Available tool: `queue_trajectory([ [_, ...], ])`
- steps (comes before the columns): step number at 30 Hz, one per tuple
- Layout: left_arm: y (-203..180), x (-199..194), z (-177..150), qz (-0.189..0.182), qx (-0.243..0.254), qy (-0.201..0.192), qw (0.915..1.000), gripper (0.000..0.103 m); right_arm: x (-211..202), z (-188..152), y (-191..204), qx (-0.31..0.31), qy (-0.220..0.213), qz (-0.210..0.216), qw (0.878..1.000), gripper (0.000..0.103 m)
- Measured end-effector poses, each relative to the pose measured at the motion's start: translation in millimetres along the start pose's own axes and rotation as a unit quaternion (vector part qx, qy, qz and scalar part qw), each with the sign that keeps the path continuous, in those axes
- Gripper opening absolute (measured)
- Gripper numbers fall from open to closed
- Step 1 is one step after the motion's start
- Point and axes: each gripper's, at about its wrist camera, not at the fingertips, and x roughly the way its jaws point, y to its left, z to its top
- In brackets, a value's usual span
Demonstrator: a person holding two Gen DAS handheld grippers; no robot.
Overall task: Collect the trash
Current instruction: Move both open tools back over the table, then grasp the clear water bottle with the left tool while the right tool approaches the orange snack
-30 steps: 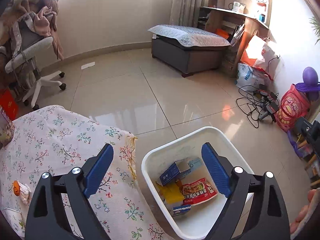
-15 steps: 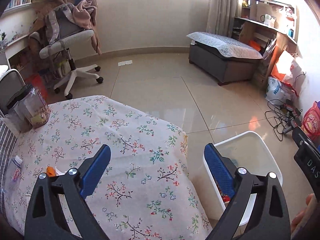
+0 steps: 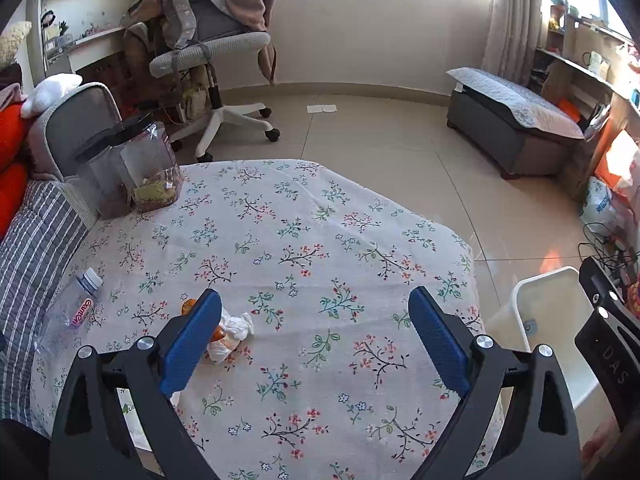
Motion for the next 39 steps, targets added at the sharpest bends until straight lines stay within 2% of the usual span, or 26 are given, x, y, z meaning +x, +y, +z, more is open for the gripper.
queue_trajectory([
  [8, 64, 13, -10, 0.040, -0.018, 0.021, 0.9988, 0.092, -6, -10, 59, -0.045, 0.012, 0.038, 0.998, 0.096],
  [17, 140, 39, -19, 0.117, 0.015, 0.057, 0.9914, 0.092, -20, -25, 124, -0.083, 0.026, 0.098, 0.991, 0.096],
  [21, 176, 65, -14, 0.152, 0.053, 0.090, 0.9828, 0.092, -25, -35, 143, -0.105, 0.032, 0.115, 0.987, 0.096],
  [28, 250, 120, -8, 0.191, 0.097, 0.195, 0.9571, 0.092, -18, -55, 164, -0.138, 0.064, 0.131, 0.980, 0.096],
  [30, 268, 133, -9, 0.192, 0.104, 0.226, 0.9495, 0.092, -16, -56, 168, -0.142, 0.066, 0.136, 0.978, 0.096],
  [34, 291, 160, -16, 0.166, 0.116, 0.304, 0.9308, 0.092, -10, -59, 174, -0.157, 0.080, 0.156, 0.972, 0.096],
  [38, 297, 168, -21, 0.136, 0.116, 0.326, 0.9283, 0.089, 1, -59, 181, -0.167, 0.104, 0.191, 0.962, 0.096],
  [39, 298, 167, -20, 0.123, 0.113, 0.327, 0.9301, 0.081, 4, -58, 184, -0.174, 0.110, 0.201, 0.958, 0.096],
])
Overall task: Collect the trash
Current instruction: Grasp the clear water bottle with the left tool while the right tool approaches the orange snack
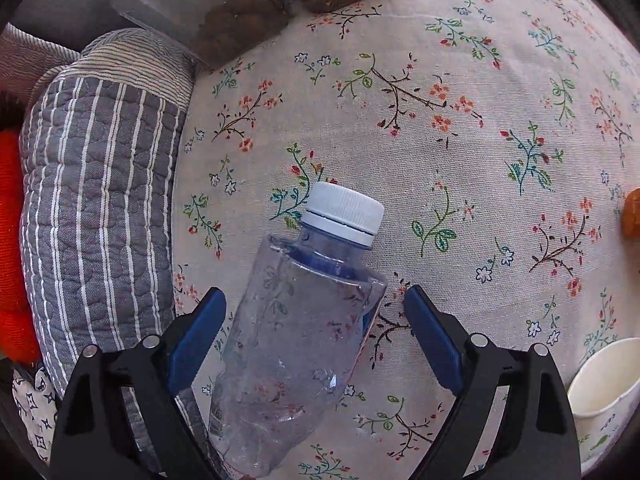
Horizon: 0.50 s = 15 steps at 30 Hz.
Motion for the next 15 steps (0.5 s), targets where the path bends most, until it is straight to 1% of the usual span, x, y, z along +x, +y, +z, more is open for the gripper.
queue_trajectory([
  [1, 1, -1, 0, -0.011, 0.000, 0.000, 0.9999, 0.068, 3, 2, 2, -0.007, 0.004, 0.011, 1.000, 0.096],
  [3, 3, -4, -1, -0.020, -0.001, 0.002, 0.9998, 0.066, 8, 7, 6, -0.024, 0.012, 0.035, 0.999, 0.096],
  [6, 4, -10, -6, -0.037, -0.005, -0.004, 0.9993, 0.065, 14, 14, 15, -0.061, 0.025, 0.071, 0.995, 0.096],
  [8, 8, -19, -10, -0.060, -0.021, -0.022, 0.9978, 0.065, 20, 22, 25, -0.094, 0.041, 0.098, 0.990, 0.096],
  [9, 12, -26, -14, -0.072, -0.034, -0.035, 0.9962, 0.065, 22, 28, 31, -0.112, 0.047, 0.103, 0.987, 0.096],
  [11, 18, -45, -19, -0.102, -0.068, -0.066, 0.9903, 0.065, 28, 40, 45, -0.149, 0.058, 0.114, 0.981, 0.096],
  [13, 22, -66, -27, -0.131, -0.101, -0.097, 0.9814, 0.065, 35, 53, 58, -0.171, 0.071, 0.131, 0.974, 0.096],
  [15, 23, -84, -37, -0.143, -0.131, -0.128, 0.9726, 0.065, 46, 63, 73, -0.191, 0.094, 0.144, 0.966, 0.095],
])
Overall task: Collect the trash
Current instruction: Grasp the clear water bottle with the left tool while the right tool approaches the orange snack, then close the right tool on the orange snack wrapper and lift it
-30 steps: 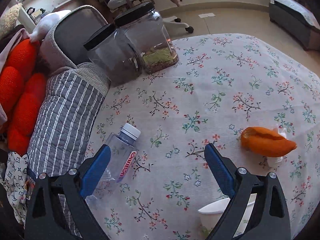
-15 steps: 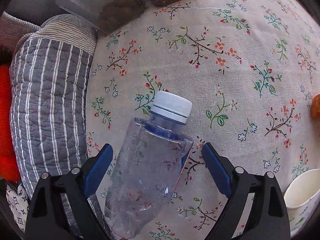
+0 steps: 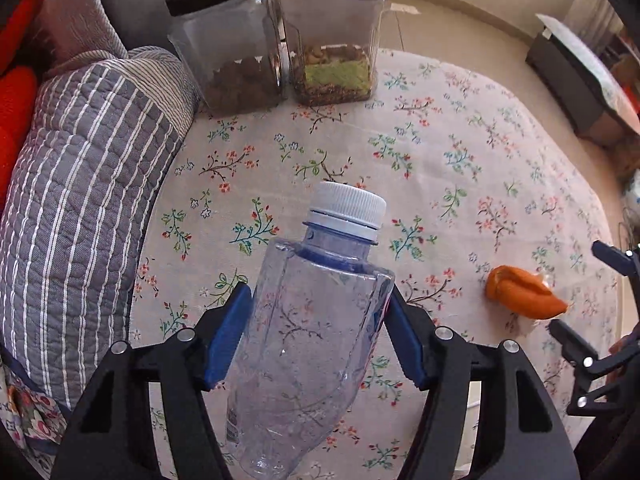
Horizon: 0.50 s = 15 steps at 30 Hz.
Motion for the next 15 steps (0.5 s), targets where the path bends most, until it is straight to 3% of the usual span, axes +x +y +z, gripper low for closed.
queue_trajectory([
  [2, -6, -13, -5, 0.005, -0.018, -0.030, 0.9994, 0.065, 13, 12, 10, -0.025, 0.030, 0.007, 0.999, 0.084],
  [4, -7, -16, -10, 0.022, -0.027, -0.050, 0.9981, 0.065, 24, 17, 20, -0.046, 0.057, 0.014, 0.997, 0.081],
  [9, 11, -9, -5, 0.006, -0.063, -0.056, 0.9965, 0.065, 48, 23, 32, -0.083, 0.106, 0.006, 0.991, 0.073],
  [12, 16, 0, -6, -0.003, -0.069, -0.047, 0.9965, 0.065, 59, 25, 33, -0.081, 0.124, 0.010, 0.989, 0.050],
  [13, 15, 2, -7, -0.006, -0.069, -0.044, 0.9967, 0.065, 61, 26, 33, -0.079, 0.128, 0.015, 0.988, 0.036],
  [15, 11, 10, -8, -0.010, -0.067, -0.041, 0.9969, 0.065, 61, 28, 33, -0.075, 0.124, 0.018, 0.989, 0.029],
])
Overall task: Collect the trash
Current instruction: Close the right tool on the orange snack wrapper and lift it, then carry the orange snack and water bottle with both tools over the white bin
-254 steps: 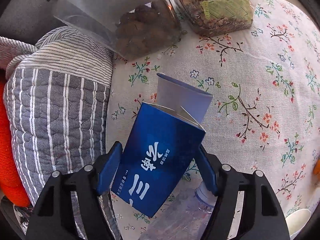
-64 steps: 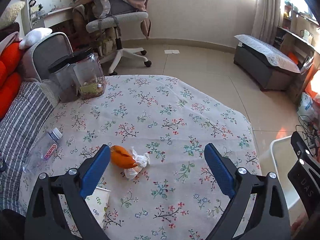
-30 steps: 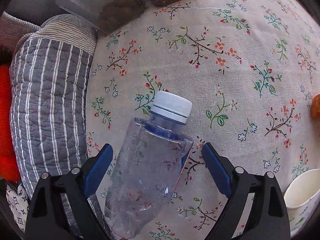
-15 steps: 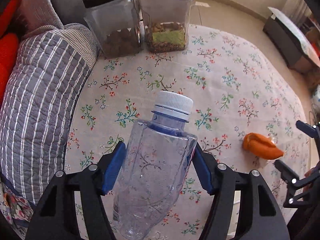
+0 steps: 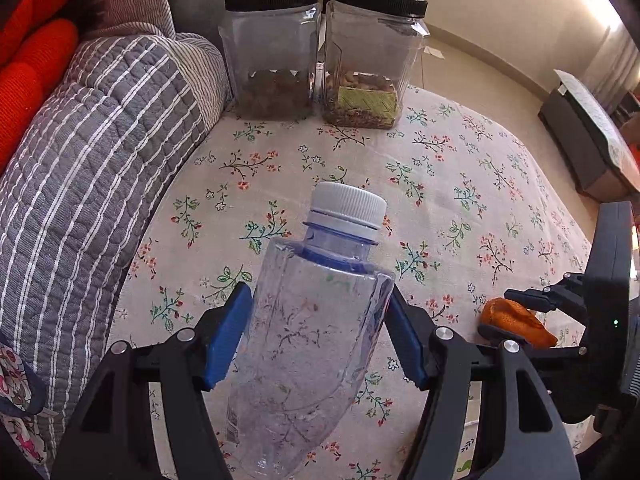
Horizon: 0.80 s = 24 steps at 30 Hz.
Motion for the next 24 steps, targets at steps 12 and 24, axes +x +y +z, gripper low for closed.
queue_trajectory([
  [12, 6, -3, 6, -0.024, -0.051, -0.038, 0.9977, 0.065, -59, 2, -31, 0.127, -0.150, -0.008, 0.981, 0.025],
  [24, -1, -20, 6, 0.002, -0.072, -0.118, 0.9903, 0.065, -111, -15, -49, 0.243, -0.269, -0.063, 0.930, 0.025],
])
